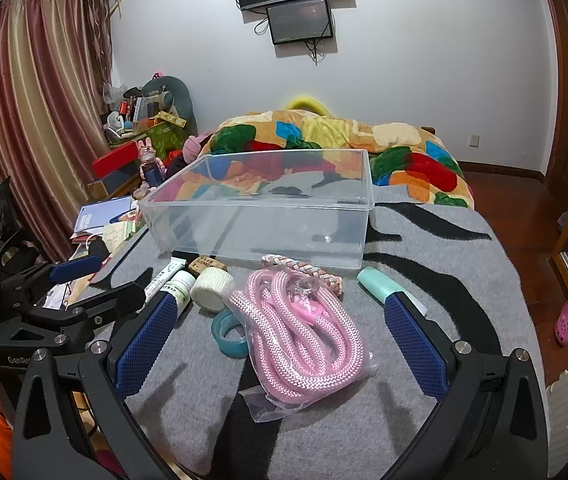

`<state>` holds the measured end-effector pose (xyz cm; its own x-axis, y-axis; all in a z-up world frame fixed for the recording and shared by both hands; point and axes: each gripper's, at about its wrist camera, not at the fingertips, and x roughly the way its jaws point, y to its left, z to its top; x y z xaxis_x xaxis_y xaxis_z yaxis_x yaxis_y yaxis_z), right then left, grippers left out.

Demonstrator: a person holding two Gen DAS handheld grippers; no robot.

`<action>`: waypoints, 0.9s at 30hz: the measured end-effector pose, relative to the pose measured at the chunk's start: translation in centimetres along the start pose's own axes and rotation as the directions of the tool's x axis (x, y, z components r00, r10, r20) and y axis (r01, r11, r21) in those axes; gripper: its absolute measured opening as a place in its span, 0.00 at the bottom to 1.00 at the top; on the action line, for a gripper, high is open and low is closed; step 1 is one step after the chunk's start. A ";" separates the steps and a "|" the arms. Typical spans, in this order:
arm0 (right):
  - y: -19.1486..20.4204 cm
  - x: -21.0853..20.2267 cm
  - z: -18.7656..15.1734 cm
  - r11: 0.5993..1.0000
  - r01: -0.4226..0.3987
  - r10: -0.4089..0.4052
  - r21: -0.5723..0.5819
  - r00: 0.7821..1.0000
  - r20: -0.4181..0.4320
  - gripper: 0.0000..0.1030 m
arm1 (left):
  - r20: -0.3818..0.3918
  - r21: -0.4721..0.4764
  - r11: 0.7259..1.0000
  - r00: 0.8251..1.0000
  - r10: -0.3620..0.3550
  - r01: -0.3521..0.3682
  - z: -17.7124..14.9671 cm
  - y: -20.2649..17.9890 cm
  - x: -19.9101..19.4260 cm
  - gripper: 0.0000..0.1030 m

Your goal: Organize objects

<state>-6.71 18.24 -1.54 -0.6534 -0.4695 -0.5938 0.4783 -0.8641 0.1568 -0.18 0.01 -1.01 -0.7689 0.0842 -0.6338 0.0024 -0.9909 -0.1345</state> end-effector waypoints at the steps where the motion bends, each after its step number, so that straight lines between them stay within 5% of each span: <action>1: 0.0 0.0 0.0 1.000 0.000 0.000 0.000 1.000 0.000 1.00 | -0.001 -0.001 1.000 1.000 0.000 0.000 0.0 0.1 0.0 1.00; 27: 0.0 0.0 -0.2 1.000 -0.003 0.003 0.001 1.000 -0.001 1.00 | -0.007 -0.011 1.000 1.000 -0.003 0.003 -0.2 0.2 0.0 1.00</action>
<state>-6.63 18.27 -1.68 -0.6514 -0.4716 -0.5944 0.4797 -0.8629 0.1591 -0.01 -0.17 -1.20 -0.7645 0.0880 -0.6386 0.0071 -0.9894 -0.1448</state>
